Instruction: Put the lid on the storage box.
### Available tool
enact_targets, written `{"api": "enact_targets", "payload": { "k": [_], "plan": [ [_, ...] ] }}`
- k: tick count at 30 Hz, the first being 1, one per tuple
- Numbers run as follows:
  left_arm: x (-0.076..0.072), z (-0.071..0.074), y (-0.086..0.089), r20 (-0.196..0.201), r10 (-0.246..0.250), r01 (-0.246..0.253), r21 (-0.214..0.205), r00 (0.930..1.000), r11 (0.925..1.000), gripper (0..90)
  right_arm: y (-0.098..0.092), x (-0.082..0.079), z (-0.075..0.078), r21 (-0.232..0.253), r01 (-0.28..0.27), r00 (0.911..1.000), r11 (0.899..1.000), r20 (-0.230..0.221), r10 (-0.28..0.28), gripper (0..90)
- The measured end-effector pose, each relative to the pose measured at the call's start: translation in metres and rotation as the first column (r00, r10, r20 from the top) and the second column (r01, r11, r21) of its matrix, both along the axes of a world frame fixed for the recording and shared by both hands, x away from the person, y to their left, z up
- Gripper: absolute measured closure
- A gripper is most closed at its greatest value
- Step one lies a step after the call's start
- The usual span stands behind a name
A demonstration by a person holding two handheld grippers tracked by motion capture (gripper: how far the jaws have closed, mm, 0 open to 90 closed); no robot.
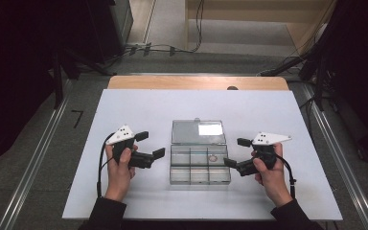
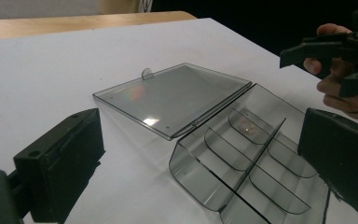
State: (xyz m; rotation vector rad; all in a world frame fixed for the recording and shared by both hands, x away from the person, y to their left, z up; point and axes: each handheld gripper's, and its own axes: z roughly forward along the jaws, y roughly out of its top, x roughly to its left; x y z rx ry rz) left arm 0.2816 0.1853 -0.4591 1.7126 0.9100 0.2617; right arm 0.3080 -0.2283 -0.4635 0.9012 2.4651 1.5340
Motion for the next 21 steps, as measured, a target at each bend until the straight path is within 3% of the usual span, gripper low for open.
{"api": "enact_targets", "payload": {
  "k": [17,21],
  "plan": [
    [0.03,-0.015,-0.021,-0.053,-0.018,0.018,-0.006,0.9984,0.9998,0.0,-0.008,-0.002,-0.002,-0.011,0.022,0.9998,1.0,-0.001,-0.022,0.0],
    [0.036,-0.018,-0.026,-0.064,-0.021,0.02,-0.006,0.9977,0.9998,1.3,-0.008,-0.002,-0.003,0.005,0.023,0.9996,1.0,-0.019,-0.022,0.0]
  ]
}}
